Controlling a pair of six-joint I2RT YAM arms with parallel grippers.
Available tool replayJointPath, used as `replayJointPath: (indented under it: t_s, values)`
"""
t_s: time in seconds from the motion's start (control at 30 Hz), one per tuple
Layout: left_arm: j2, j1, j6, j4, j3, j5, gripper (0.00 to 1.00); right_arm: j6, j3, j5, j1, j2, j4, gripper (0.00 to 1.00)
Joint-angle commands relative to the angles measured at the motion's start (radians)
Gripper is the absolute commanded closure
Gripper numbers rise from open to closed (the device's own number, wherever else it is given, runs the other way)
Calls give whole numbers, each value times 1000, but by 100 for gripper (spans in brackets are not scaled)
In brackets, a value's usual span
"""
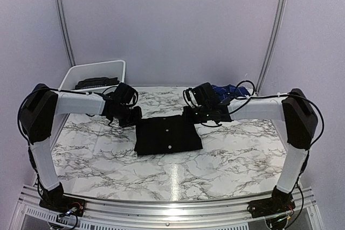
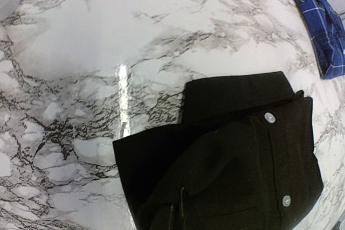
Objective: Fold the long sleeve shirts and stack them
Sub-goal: Fold the 2/3-rectangle-folded shirt at the center of the board, then pick up the square-folded shirt from the center of the board.
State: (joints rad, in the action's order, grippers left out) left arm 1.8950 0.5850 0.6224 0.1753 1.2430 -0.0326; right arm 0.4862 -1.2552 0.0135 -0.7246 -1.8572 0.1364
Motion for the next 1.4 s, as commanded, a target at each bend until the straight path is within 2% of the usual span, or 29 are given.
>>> replayJointPath:
  t_s: [0.0,0.1,0.23,0.37,0.47,0.6,0.67,0.77,0.83,1.07,1.37]
  values:
    - [30,-20,-26,35,68,-55,97,-52,-95,47,-92,-40,95,82]
    - [55,-30,-29,45,87,-75,96,-75,-153,46,-131,-108,117,77]
    - [89,-40,-39,59,116,-106,92,-91,-257,69,-147,-241,175,75]
    - [104,-55,-54,82,145,-119,84,-68,-319,137,-148,-347,237,71]
    - [80,-67,-58,96,143,-121,72,-53,-334,118,-143,-374,266,65]
    - [17,-70,-59,105,101,-134,53,-50,-288,74,-131,-282,229,48]
    - [-18,-70,-53,105,65,-142,44,-46,-263,41,-102,-220,215,43]
    - [-74,-68,-40,102,5,-164,38,-49,-203,0,-53,-116,188,36]
    - [-97,-65,-33,95,-35,-184,35,-49,-155,-64,-12,-44,159,33]
    - [-101,-30,-9,62,-99,-257,28,-51,31,-146,122,78,140,31]
    - [-36,27,5,61,-96,-227,27,-36,153,-189,138,84,84,32]
